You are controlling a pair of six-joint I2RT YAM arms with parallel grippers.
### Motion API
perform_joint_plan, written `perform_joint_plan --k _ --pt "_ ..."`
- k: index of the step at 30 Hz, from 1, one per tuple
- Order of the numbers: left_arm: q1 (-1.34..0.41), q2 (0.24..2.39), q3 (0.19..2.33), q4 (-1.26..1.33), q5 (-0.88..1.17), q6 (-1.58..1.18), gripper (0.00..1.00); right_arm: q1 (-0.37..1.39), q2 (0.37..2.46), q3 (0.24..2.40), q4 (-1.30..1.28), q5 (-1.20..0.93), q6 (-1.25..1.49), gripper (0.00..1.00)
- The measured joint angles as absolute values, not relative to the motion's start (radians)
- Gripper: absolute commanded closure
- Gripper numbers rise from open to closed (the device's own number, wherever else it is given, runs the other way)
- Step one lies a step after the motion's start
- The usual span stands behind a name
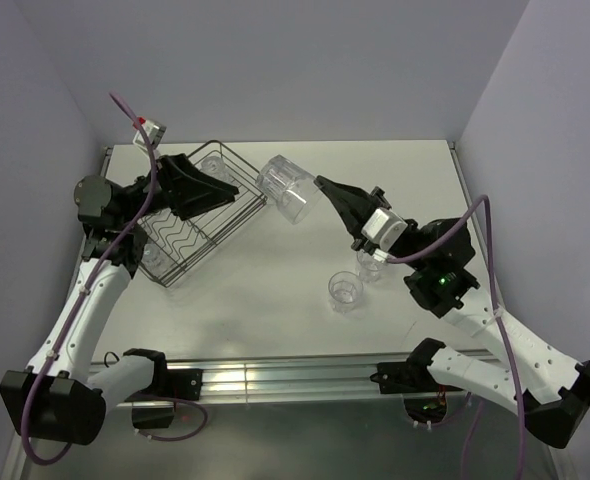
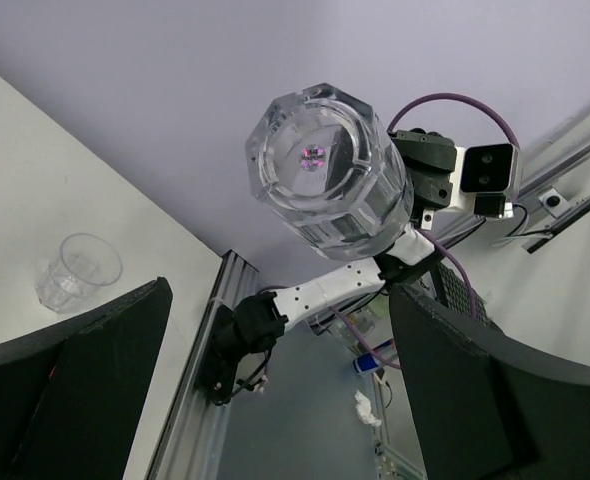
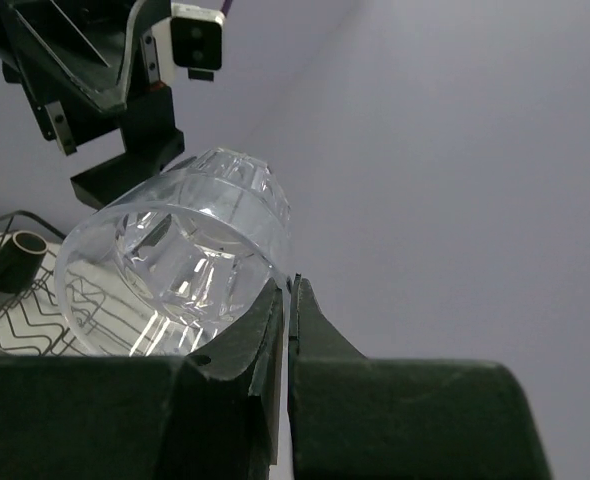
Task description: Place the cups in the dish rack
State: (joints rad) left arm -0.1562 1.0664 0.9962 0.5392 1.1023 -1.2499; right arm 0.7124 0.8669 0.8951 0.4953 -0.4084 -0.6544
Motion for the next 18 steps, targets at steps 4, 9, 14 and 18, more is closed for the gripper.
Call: perform_joint_plan --k 4,9,14,18 --pt "-0.183 1.066 0.991 0.562 1.102 -1.258 0.01 0.741 0.861 0.894 0.502 -0.415 -0.681 1.0" --pt "-0.198 1.067 0.986 0.601 1.101 -1.303 0.01 0.775 0.858 0.873 0.499 -0.433 -0.73 1.0" --pt "-0.221 1.069 0.981 0.646 1.102 -1.34 0.01 0.803 0.857 0.849 0.482 -0.443 -0.785 1.0" --pt "-0.244 1.073 0.966 0.655 1.103 -1.357 0.01 0.82 0.856 0.842 0.479 -0.443 -0.817 1.0"
